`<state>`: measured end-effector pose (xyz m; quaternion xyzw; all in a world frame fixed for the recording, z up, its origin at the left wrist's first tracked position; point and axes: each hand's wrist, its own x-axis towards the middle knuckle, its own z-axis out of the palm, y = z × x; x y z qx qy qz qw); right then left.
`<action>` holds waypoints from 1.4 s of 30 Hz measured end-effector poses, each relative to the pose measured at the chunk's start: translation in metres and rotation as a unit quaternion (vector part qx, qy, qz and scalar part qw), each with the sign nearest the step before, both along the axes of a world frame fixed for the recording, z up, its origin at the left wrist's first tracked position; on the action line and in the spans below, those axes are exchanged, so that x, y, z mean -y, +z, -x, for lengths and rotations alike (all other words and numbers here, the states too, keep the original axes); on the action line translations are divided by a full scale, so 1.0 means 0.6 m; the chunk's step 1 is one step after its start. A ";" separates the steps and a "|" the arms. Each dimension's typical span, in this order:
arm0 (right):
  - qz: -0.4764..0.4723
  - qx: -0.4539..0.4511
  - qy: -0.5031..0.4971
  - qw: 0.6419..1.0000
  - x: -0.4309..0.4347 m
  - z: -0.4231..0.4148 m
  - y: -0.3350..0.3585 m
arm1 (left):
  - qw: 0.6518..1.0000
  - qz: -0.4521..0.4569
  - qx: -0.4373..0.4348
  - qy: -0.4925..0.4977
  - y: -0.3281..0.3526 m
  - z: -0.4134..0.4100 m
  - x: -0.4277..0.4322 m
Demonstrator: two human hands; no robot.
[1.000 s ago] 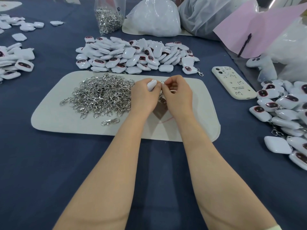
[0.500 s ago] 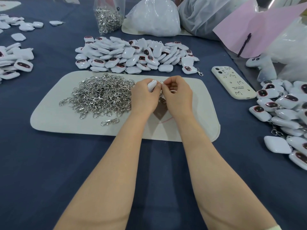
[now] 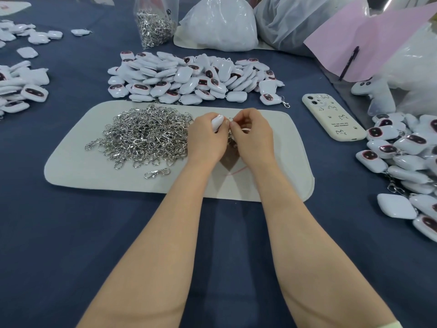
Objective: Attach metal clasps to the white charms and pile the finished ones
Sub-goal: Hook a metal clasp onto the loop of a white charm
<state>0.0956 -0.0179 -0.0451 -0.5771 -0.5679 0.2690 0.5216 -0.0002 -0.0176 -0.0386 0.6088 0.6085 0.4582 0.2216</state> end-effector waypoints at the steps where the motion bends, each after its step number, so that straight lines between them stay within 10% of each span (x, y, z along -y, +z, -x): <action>1: 0.000 0.010 0.005 1.000 0.000 0.001 0.001 | 1.000 0.000 0.002 0.000 0.001 0.000 0.001; 30: -0.057 0.074 0.036 0.995 0.014 0.003 0.006 | 0.997 -0.065 0.004 -0.030 0.005 0.001 0.004; 42: -0.019 -0.031 -0.030 0.999 0.001 -0.004 0.001 | 0.997 -0.014 0.053 -0.054 0.002 0.001 0.000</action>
